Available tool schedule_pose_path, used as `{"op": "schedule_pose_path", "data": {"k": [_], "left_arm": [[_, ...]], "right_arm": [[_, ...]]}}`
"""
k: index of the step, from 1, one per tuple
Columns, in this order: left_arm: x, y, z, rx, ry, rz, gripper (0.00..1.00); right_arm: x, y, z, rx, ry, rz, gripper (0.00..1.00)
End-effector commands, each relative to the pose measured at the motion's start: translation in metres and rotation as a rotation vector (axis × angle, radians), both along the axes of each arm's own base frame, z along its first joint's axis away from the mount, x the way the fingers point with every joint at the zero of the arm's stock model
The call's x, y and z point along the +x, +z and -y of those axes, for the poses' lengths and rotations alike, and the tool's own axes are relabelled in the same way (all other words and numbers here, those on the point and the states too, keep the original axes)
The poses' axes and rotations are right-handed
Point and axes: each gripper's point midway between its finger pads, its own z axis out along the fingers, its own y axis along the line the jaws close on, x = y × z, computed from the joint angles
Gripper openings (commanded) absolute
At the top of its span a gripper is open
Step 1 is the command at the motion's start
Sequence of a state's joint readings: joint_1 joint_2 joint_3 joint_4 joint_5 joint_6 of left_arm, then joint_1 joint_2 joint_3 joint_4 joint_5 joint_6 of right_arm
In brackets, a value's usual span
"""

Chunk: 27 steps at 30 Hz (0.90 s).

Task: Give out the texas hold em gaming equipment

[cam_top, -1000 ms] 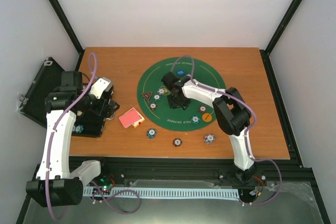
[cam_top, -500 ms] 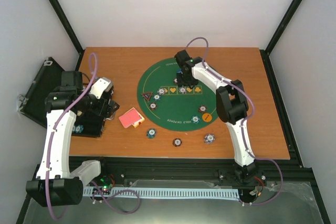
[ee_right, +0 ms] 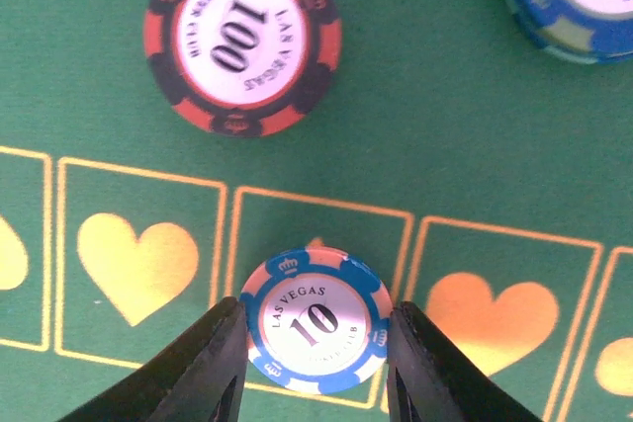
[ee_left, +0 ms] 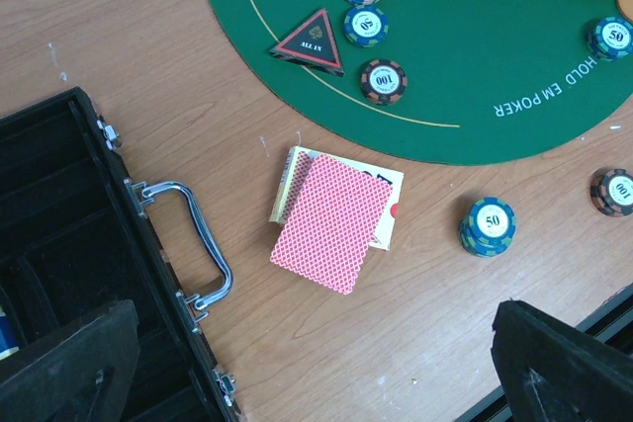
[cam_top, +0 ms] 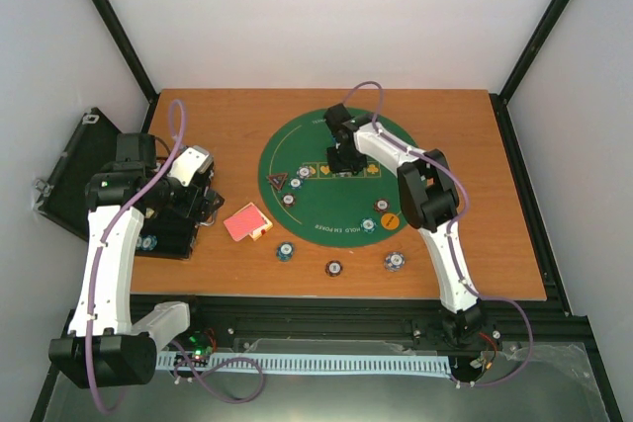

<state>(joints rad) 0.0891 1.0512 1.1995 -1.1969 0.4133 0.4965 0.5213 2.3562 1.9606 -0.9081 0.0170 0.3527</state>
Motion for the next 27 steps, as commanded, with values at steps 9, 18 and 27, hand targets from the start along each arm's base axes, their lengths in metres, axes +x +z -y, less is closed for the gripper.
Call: {"op": "schedule_pose_path", "data": {"k": [9,18,27], "left_arm": [[0.001,0.007,-0.001,0.010,-0.012,0.039,1.00],[-0.002,0.007,-0.001,0.014,-0.014,0.043,1.00],[-0.004,0.007,0.001,-0.002,-0.016,0.037,1.00]], "right_arm": [[-0.030,-0.001,-0.083,0.109,0.049,-0.025,0.39],[-0.025,0.016,-0.098,0.157,0.035,-0.011,0.39],[-0.026,0.060,-0.079,0.121,0.051,0.060,0.42]]}}
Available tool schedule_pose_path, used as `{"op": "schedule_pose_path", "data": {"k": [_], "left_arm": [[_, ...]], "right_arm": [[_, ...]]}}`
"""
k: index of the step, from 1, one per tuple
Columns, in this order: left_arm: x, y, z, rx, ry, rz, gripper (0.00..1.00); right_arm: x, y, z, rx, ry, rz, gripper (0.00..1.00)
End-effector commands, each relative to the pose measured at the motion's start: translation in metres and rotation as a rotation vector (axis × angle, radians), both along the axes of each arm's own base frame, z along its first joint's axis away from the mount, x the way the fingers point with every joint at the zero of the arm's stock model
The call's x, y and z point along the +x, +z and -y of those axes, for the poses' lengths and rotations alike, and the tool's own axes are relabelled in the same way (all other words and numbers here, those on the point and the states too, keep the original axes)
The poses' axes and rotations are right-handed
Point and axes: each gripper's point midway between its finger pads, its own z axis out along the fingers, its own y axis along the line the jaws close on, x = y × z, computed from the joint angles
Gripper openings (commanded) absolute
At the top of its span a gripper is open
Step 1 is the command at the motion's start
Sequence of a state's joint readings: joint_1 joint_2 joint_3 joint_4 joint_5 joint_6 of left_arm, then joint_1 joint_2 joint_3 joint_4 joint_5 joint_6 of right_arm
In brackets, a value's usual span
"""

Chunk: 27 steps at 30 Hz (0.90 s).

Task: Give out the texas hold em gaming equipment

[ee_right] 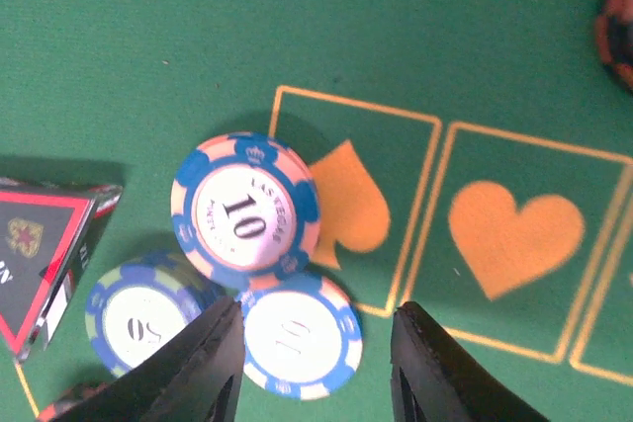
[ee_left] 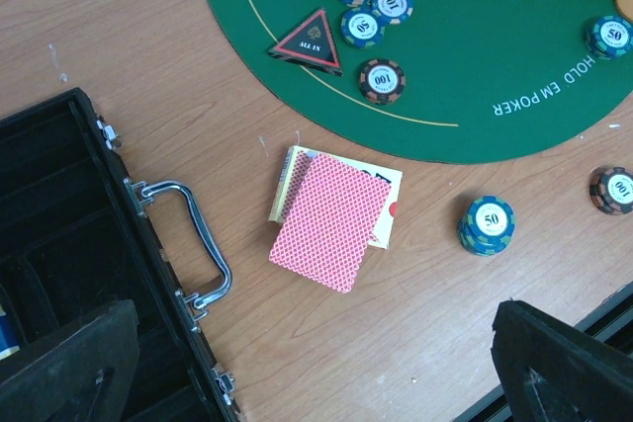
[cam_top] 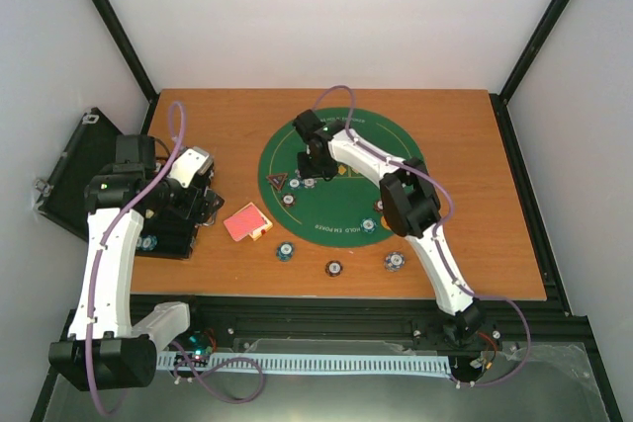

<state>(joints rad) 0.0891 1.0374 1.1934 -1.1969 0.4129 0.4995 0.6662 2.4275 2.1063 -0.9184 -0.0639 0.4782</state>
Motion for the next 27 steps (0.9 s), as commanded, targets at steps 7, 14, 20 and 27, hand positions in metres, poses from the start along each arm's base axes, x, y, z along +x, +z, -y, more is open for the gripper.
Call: {"op": "schedule_pose_path", "data": {"k": [7,14,20,27], "left_arm": [[0.000,0.007,0.003,-0.019,-0.013,0.025,1.00],[0.001,0.006,0.005,-0.033,-0.019,0.022,1.00],[0.002,0.007,0.005,-0.035,-0.019,0.025,1.00],[0.002,0.011,0.006,-0.035,-0.022,0.032,1.00]], "right_arm": [[-0.052,0.099,0.085,-0.089,-0.069,0.149,0.62],[-0.159,0.068,0.168,-0.153,-0.187,0.053,0.72],[-0.211,0.047,0.204,-0.135,-0.278,-0.003,0.72],[-0.228,0.035,0.216,-0.140,-0.314,-0.027,0.72]]}}
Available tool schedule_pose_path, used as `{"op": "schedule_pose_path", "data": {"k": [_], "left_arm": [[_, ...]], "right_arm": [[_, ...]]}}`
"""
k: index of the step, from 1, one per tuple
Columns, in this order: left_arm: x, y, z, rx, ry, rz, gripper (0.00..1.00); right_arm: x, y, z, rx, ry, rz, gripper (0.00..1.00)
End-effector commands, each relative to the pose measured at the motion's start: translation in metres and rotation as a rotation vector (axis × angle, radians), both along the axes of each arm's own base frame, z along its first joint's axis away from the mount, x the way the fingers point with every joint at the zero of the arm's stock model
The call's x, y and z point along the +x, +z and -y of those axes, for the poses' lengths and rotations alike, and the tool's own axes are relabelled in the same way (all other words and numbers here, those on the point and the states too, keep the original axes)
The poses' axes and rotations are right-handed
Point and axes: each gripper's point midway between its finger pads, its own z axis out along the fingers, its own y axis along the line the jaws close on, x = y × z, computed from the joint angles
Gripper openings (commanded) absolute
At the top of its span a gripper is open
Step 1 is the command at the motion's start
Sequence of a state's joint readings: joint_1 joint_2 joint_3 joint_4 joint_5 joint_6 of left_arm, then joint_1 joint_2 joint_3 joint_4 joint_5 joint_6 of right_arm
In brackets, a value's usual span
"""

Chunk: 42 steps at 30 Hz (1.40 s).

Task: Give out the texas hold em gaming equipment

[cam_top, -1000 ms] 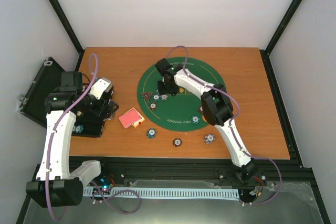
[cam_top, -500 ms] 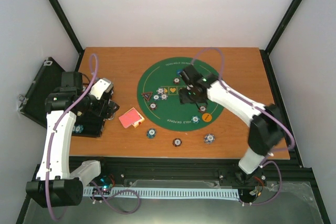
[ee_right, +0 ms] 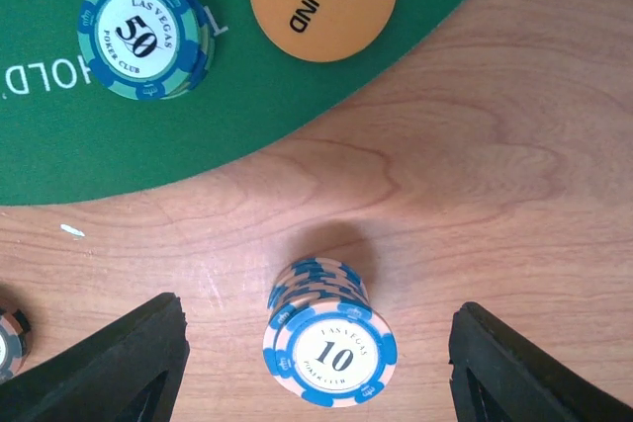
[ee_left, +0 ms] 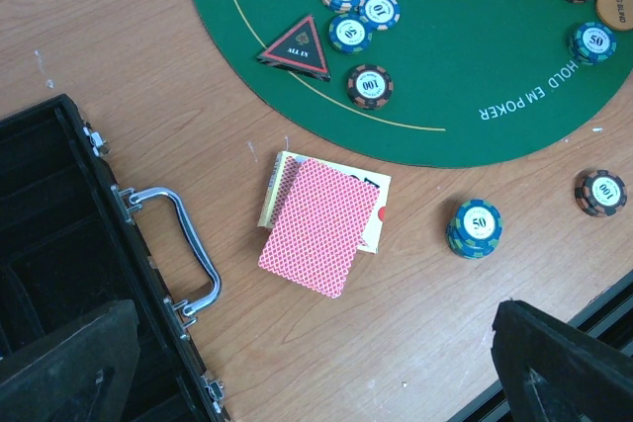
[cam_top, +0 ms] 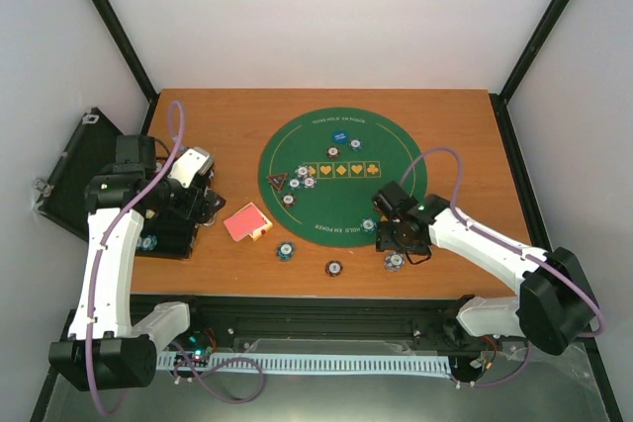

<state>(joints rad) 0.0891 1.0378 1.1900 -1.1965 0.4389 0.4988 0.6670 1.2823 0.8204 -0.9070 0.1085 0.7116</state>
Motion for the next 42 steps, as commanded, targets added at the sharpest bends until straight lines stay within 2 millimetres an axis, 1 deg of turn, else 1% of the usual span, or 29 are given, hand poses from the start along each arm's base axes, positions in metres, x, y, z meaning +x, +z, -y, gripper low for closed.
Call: {"op": "schedule_pose_path", "data": {"k": [1,9,16,22,28,34,42], "left_arm": [[0.003,0.011,0.001,-0.010,-0.008,0.035,1.00],[0.004,0.013,0.001,-0.011,-0.006,0.037,1.00],[0.005,0.016,0.001,-0.011,-0.006,0.040,1.00],[0.005,0.016,0.001,-0.010,-0.005,0.041,1.00],[0.005,0.016,0.000,-0.004,-0.004,0.044,1.00],[0.006,0.018,0.000,-0.003,-0.003,0.048,1.00],[0.006,0.018,-0.001,0.001,-0.003,0.050,1.00]], "right_arm": [[-0.003,-0.004,0.001,0.019,-0.042,0.005,0.72],[-0.017,-0.025,0.004,0.026,-0.032,-0.035,0.72],[-0.021,-0.033,-0.004,0.061,0.001,-0.048,0.72],[-0.021,-0.037,-0.006,0.055,0.012,-0.053,0.69],[-0.021,-0.038,-0.002,0.032,0.010,-0.052,0.63],[-0.023,-0.041,0.001,0.019,0.011,-0.059,0.55],[-0.025,-0.044,0.006,-0.005,0.012,-0.065,0.53]]}}
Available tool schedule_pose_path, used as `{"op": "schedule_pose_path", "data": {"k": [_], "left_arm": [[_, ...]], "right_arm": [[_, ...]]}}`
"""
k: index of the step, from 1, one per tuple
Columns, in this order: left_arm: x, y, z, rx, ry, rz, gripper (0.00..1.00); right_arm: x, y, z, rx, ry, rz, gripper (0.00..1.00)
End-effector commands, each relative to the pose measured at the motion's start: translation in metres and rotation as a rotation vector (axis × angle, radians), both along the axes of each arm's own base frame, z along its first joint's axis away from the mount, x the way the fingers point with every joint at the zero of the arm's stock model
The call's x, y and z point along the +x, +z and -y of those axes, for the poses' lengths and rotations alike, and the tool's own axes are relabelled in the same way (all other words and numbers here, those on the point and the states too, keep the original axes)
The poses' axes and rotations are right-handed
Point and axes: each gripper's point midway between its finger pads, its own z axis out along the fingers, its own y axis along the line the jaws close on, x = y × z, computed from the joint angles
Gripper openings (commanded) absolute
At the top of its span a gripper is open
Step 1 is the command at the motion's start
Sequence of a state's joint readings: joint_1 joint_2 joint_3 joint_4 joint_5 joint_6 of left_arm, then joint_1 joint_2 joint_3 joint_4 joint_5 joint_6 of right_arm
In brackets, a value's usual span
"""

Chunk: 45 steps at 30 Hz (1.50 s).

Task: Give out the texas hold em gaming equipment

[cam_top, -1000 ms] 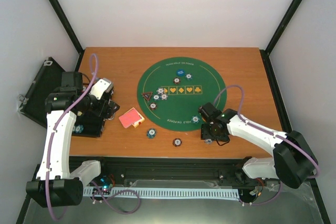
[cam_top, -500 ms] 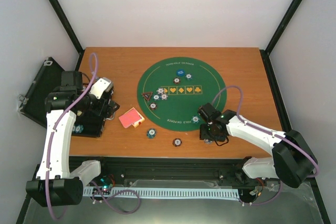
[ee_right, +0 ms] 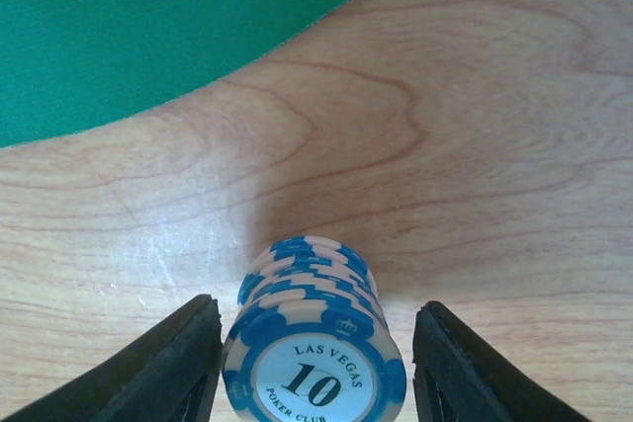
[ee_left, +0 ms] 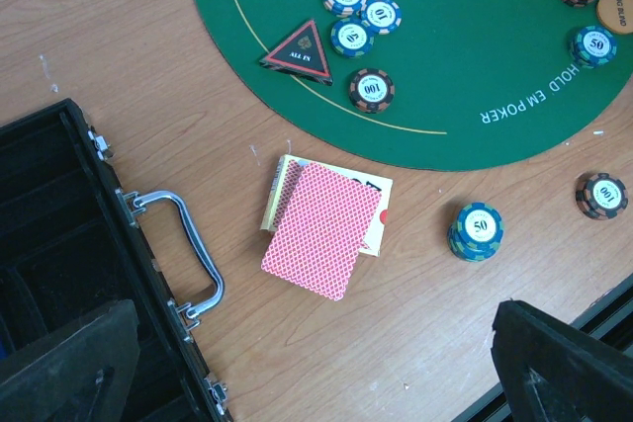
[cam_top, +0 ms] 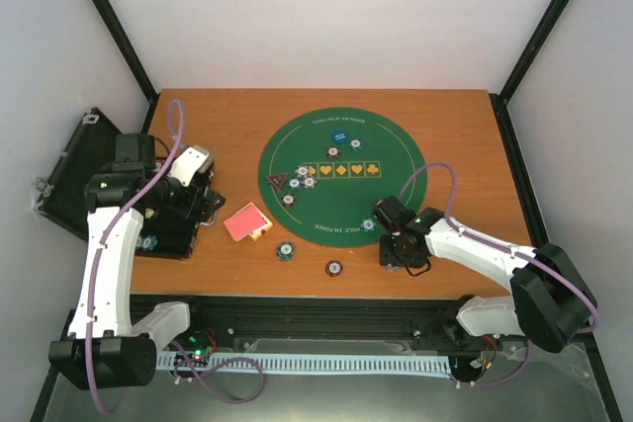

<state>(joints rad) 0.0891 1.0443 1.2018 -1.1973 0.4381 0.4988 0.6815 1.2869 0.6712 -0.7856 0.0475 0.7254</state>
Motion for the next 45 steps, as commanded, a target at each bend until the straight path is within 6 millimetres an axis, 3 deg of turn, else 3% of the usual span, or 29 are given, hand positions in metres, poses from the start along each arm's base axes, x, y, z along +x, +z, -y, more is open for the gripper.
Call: {"op": "schedule_pose_path", "data": {"k": [1,7,21,25,32,36,39,45], "left_arm": [[0.004,0.016,0.000,0.000,-0.004,0.046,1.00],[0.003,0.015,-0.001,0.003,-0.006,0.044,1.00],[0.004,0.016,0.000,-0.001,-0.009,0.045,1.00],[0.004,0.015,0.001,-0.003,-0.011,0.043,1.00],[0.005,0.012,0.000,-0.002,-0.008,0.031,1.00],[0.006,0.012,0.001,-0.011,-0.006,0.023,1.00],[0.008,0.013,0.002,-0.019,-0.008,0.017,1.00],[0.014,0.009,0.003,-0.035,-0.011,-0.007,1.00]], "right_arm": [[-0.002,-0.005,0.006,-0.035,0.001,-0.002,0.53],[-0.001,0.000,0.005,-0.028,0.002,0.011,0.43],[0.004,0.024,-0.001,-0.011,0.026,0.043,0.42],[0.016,0.046,-0.007,-0.004,0.040,0.086,0.42],[0.091,0.098,-0.037,-0.015,0.083,0.211,0.41],[0.153,0.098,-0.050,-0.025,0.090,0.225,0.39],[0.206,0.096,-0.049,-0.027,0.064,0.236,0.38],[0.300,0.070,-0.044,-0.039,0.019,0.232,0.37]]}}
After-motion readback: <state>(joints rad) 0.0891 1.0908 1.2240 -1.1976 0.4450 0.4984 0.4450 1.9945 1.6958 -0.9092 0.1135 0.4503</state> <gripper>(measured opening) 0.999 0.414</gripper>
